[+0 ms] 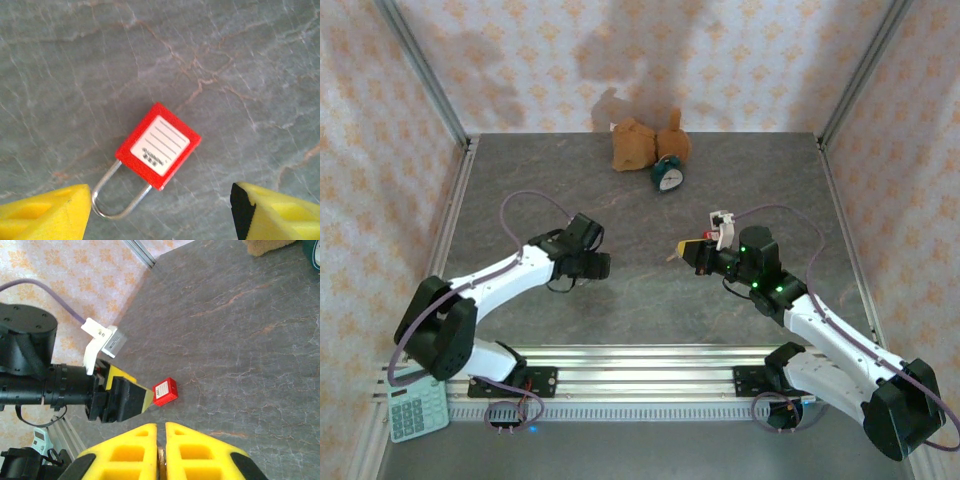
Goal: Unlock with the key
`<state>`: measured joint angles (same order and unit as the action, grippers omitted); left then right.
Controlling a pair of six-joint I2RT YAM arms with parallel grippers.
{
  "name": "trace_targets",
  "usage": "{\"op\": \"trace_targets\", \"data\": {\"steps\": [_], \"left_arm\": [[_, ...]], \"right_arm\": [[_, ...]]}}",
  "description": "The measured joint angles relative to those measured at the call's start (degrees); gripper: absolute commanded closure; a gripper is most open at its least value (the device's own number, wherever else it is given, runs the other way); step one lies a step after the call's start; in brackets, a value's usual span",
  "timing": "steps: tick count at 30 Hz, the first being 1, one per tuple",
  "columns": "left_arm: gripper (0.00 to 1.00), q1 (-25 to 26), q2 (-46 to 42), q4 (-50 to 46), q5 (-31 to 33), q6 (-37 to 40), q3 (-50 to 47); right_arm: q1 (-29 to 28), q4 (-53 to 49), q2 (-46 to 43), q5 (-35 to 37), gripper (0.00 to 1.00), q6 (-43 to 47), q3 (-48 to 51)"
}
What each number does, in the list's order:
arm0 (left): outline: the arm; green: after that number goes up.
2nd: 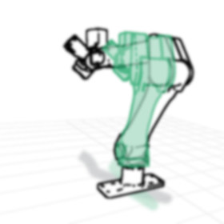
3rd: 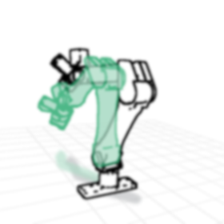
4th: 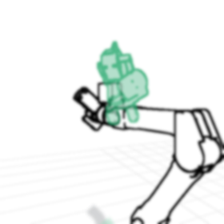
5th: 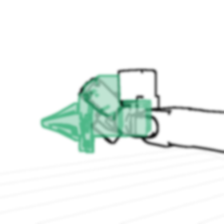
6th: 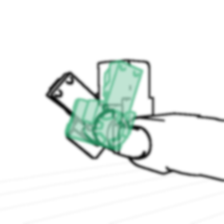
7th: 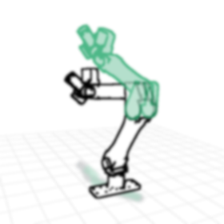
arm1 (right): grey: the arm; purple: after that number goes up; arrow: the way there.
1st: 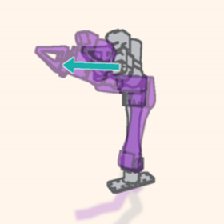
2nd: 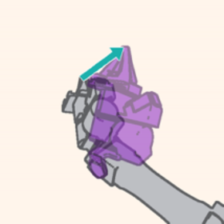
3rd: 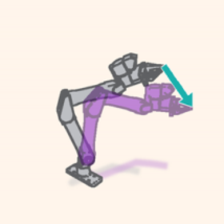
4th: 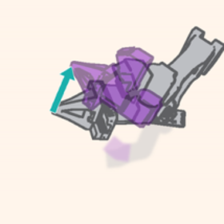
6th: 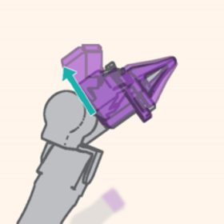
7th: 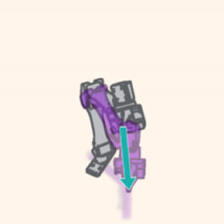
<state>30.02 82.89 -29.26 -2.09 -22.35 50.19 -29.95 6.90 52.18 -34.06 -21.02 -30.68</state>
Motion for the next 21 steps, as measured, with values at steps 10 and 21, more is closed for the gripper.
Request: {"op": "trace_targets", "data": {"steps": [10, 21], "left_arm": [[0.37, 0.1, 12.3, 0.0, 2.4, 3.7, 2.5], [0.52, 0.4, 13.3, -0.3, 2.3, 4.3, 3.9]], "right_arm": [[0.0, 0.0, -1.2, 0.0, 0.9, 0.0, 0.1], [0.0, 0.0, -1.2, 0.0, 0.9, 0.0, 0.3]]}}
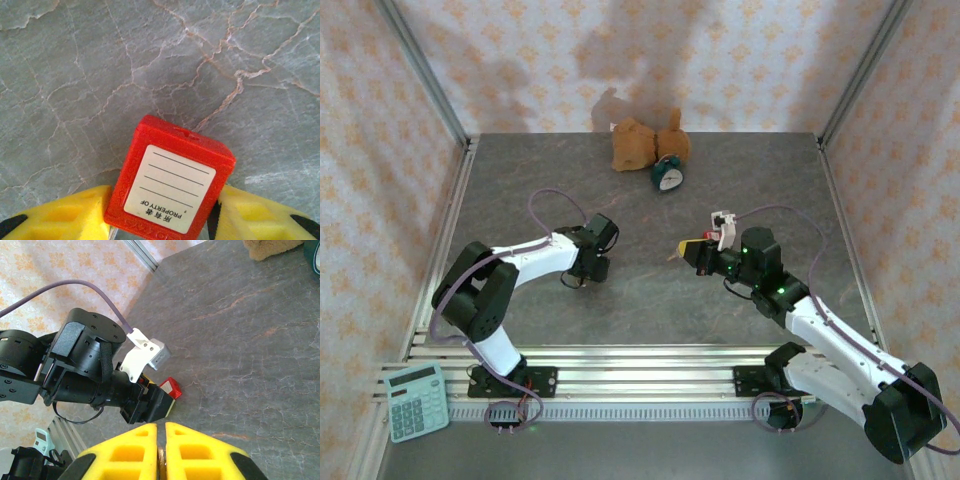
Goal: Unlock with the key
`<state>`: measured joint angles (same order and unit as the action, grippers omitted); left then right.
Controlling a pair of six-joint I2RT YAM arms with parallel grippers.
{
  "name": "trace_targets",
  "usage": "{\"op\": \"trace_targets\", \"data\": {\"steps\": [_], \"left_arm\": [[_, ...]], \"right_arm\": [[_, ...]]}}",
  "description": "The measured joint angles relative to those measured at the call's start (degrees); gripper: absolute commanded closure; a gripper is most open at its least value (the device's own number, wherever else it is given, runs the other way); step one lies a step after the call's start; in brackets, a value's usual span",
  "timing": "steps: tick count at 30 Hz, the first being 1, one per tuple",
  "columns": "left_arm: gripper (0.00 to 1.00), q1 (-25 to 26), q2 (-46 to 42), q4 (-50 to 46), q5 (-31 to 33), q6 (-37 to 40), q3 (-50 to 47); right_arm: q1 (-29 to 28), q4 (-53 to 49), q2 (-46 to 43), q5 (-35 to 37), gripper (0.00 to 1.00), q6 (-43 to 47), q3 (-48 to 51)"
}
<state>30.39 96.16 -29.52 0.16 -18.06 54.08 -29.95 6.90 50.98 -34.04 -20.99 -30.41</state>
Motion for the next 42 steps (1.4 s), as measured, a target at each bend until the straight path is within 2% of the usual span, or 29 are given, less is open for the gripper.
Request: {"op": "trace_targets", "data": {"steps": [9, 14, 19, 25, 27, 30, 34, 38, 42], "left_arm": [[0.42, -0.1, 0.0, 0.1, -2.1, -0.7, 0.2], [0.44, -0.1, 0.7, -1.8, -2.2, -0.2, 2.0], [0.49, -0.1, 4.8, -4.0, -2.4, 1.0, 5.8], [0.57, 0.0, 5.4, -5.3, -2.6, 1.9, 7.0], [0.55, 0.0, 5.6, -5.9, -2.7, 2.1, 7.4], [0.46, 0.0, 5.7, -6.2, -2.7, 2.3, 7.6], [0.39, 0.0, 5.7, -6.4, -2.6, 2.4, 7.6], [0.4, 0.0, 5.8, -7.4, -1.8, 3.2, 8.2], [0.46, 0.0, 7.2, -8.5, -1.6, 3.8, 9.7]], "right_arm": [[0.0, 0.0, 0.0, 0.0, 0.9, 0.0, 0.0], [0.0, 0.0, 0.0, 0.0, 0.9, 0.0, 0.0], [0.0, 0.0, -0.1, 0.0, 0.9, 0.0, 0.0], [0.0, 0.0, -0.6, 0.0, 0.9, 0.0, 0.0], [0.0, 0.0, -0.6, 0.0, 0.9, 0.0, 0.0], [0.0, 0.0, -0.6, 0.0, 0.9, 0.0, 0.0], [0.0, 0.0, -0.6, 0.0, 0.9, 0.0, 0.0], [0.0, 0.0, -0.6, 0.0, 0.9, 0.0, 0.0], [0.0, 0.0, -0.6, 0.0, 0.9, 0.0, 0.0]]}}
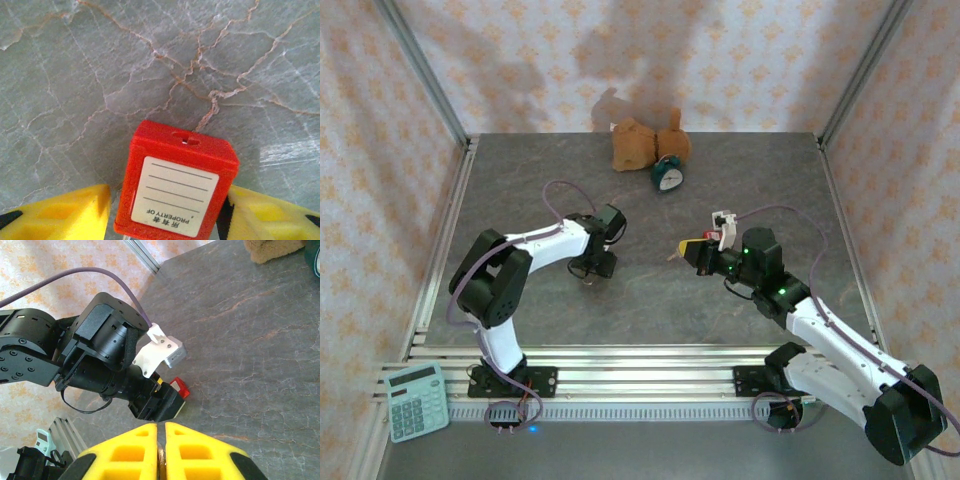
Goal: Unlock with the key
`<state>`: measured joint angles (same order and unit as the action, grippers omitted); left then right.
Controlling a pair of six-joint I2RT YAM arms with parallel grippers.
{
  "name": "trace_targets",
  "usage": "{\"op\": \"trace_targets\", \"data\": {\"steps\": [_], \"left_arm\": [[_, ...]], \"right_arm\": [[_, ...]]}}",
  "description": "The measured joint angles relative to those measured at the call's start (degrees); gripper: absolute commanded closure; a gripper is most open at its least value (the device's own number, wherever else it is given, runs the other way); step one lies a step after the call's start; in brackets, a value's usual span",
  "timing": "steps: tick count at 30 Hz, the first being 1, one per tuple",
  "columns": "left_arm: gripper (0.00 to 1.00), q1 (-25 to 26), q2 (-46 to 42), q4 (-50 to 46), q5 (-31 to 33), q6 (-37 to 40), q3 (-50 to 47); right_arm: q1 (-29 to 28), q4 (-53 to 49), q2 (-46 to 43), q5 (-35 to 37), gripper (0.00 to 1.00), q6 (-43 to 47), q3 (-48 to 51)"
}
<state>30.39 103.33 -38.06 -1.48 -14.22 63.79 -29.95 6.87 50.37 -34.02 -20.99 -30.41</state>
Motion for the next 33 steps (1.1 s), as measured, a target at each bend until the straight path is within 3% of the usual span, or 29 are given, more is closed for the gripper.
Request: {"op": "trace_targets", "data": {"steps": [10, 24, 33], "left_arm": [[0.54, 0.4, 2.1, -2.1, -0.7, 1.3, 2.4], [0.5, 0.3, 3.5, -3.0, -1.3, 2.2, 3.7], [0.63, 0.4, 3.5, -4.5, -1.2, 2.3, 4.5]], "right_arm": [[0.0, 0.0, -0.6, 0.0, 0.9, 0.0, 0.0], [0.0, 0.0, -1.0, 0.0, 0.9, 0.0, 0.0], [0.0, 0.0, -1.0, 0.0, 0.9, 0.0, 0.0]]}}
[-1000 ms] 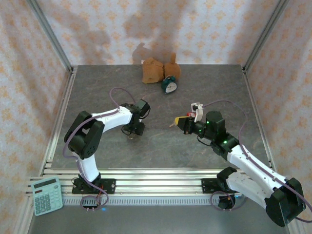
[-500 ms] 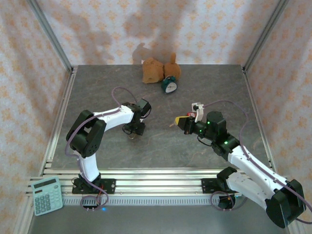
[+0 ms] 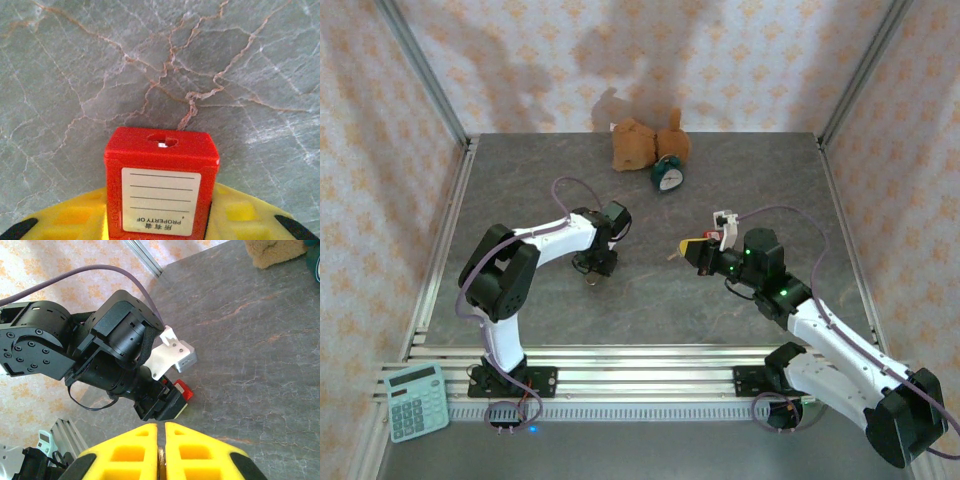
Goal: Unlock with the key
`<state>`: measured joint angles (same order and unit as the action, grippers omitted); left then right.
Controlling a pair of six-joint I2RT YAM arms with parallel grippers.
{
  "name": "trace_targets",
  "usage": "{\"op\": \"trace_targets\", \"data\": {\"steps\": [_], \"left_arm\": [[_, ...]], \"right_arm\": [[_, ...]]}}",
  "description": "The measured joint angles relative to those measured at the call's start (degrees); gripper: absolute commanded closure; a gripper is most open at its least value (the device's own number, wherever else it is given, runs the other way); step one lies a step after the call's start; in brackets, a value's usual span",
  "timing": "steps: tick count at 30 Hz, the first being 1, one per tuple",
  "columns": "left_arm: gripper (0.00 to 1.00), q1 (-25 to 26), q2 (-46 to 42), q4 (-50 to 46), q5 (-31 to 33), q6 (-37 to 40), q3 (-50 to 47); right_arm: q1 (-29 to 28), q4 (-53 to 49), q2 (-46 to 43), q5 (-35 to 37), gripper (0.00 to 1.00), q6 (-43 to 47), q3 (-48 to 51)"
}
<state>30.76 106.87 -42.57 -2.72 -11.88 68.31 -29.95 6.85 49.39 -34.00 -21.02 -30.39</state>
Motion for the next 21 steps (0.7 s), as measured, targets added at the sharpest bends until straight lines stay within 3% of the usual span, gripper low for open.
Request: {"op": "trace_targets", "data": {"steps": [11, 17, 21], "left_arm": [[0.61, 1.1, -5.6, 8.0, -1.5, 0.0, -6.5], [0.61, 7.0, -15.1, 20.5, -2.8, 1.2, -13.8], [0.63, 12.9, -21.4, 31.6, -0.3, 4.5, -19.9]], "right_arm": [[0.0, 0.0, 0.0, 0.3, 0.9, 0.0, 0.0], [0.0, -2.2, 0.0, 1.5, 0.9, 0.0, -0.1], [0.0, -5.2, -0.5, 2.7, 0.9, 0.0, -1.0]]}}
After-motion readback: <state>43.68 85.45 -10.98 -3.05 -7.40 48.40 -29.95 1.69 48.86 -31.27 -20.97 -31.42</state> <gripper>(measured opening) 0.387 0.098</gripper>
